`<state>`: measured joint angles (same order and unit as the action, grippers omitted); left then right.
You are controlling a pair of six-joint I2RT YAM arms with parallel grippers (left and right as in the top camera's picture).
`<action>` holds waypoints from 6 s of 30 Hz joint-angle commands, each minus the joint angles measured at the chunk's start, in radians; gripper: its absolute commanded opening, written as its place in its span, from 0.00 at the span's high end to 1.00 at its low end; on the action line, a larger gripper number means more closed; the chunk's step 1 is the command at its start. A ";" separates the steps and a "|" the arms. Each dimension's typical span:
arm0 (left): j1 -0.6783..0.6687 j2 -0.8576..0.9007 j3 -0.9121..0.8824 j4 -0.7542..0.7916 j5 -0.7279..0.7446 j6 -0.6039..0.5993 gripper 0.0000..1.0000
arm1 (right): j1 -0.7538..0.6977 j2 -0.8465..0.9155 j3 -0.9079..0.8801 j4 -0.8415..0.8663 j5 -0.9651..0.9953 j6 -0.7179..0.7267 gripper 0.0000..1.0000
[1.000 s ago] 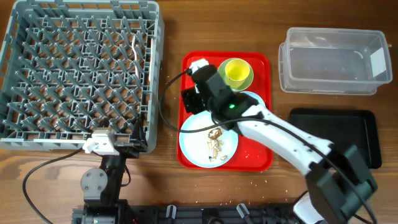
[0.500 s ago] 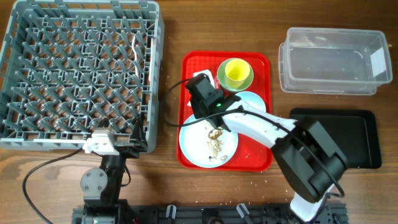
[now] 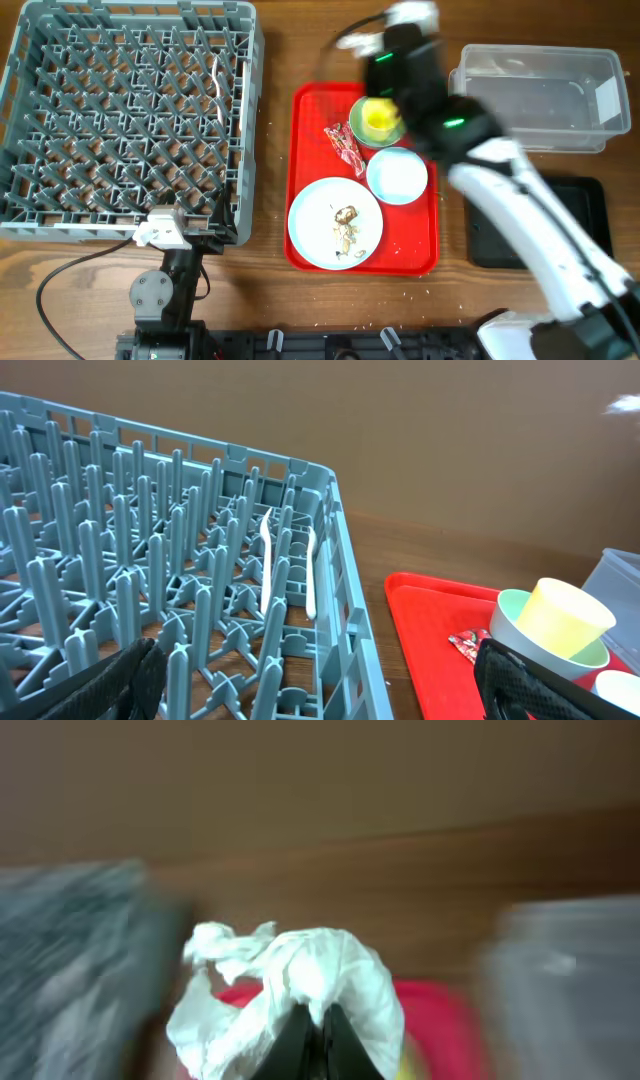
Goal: Sort waste into correct bins and load items into the dishwasher rack
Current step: 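Grasp the white tissue with the right gripper and lift toward the clear bin, then open the right gripper to drop the tissue into the clear bin, then grasp the red candy wrapper on the tray with the right gripper, then carry the wrapper to the clear bin and release it, then reach the left gripper to the yellow cup and grasp it, then carry the yellow cup into the dish rack and release it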
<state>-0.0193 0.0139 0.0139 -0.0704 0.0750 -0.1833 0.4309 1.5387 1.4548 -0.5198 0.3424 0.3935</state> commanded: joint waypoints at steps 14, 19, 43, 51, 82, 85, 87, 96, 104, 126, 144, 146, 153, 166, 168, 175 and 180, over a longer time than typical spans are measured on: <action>0.007 -0.009 -0.008 -0.001 -0.009 0.019 0.00 | -0.311 0.189 -0.003 -0.116 -0.743 -0.234 0.00; 0.007 -0.009 -0.008 -0.001 -0.009 0.019 0.00 | 0.041 0.191 -0.004 -0.096 -0.449 -0.286 0.00; 0.007 -0.009 -0.008 -0.001 -0.009 0.019 0.00 | 0.124 0.648 -0.008 0.026 -0.321 -0.340 0.32; 0.007 -0.009 -0.008 -0.001 -0.009 0.019 0.00 | 0.122 0.585 0.014 0.007 -0.370 -0.229 0.96; 0.007 -0.009 -0.008 -0.001 -0.009 0.019 0.00 | -0.581 -0.111 0.103 -0.193 -0.568 0.055 0.00; 0.007 -0.009 -0.008 -0.001 -0.009 0.019 0.00 | -0.581 -0.190 0.103 -0.227 -0.453 0.054 0.00; 0.007 -0.009 -0.008 -0.001 -0.009 0.019 0.00 | -0.581 -0.196 0.103 -0.256 -0.307 0.054 0.00; 0.007 -0.007 -0.008 0.354 0.300 -0.071 0.00 | -0.581 -0.168 0.103 -0.364 -0.073 0.052 0.00; 0.004 0.397 0.460 0.431 0.647 -0.106 0.00 | -0.581 -0.166 0.103 -0.364 -0.073 0.052 0.00; -0.716 2.064 1.774 -0.478 0.104 0.363 0.17 | -0.581 -0.166 0.103 -0.364 -0.073 0.052 0.00; -0.779 2.193 1.772 -0.390 -0.251 0.323 0.57 | -0.581 -0.159 0.103 -0.364 -0.073 0.052 0.00; -0.775 2.193 1.772 -0.421 -0.239 0.270 0.64 | -0.581 -0.155 0.103 -0.364 -0.073 0.053 0.00; -0.774 2.193 1.772 -0.465 -0.166 0.253 0.89 | -0.581 -0.153 0.103 -0.364 -0.073 0.053 0.00; -0.407 1.826 1.774 -0.506 0.375 -0.082 0.96 | -0.581 -0.153 0.103 -0.364 -0.073 0.053 0.00; -0.188 1.818 1.774 -0.521 0.698 -0.144 0.96 | -0.581 -0.153 0.103 -0.364 -0.072 0.052 0.00; 0.314 1.926 1.770 -0.705 1.169 -0.146 0.96 | -0.581 -0.153 0.103 -0.364 -0.073 0.052 0.00; 0.417 2.050 1.770 -0.754 1.295 -0.147 0.96 | -0.581 -0.153 0.103 -0.364 -0.073 0.053 0.00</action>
<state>0.3733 1.9942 1.7866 -0.8120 1.2350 -0.3214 -0.1478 1.3758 1.5547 -0.8841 0.2558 0.4419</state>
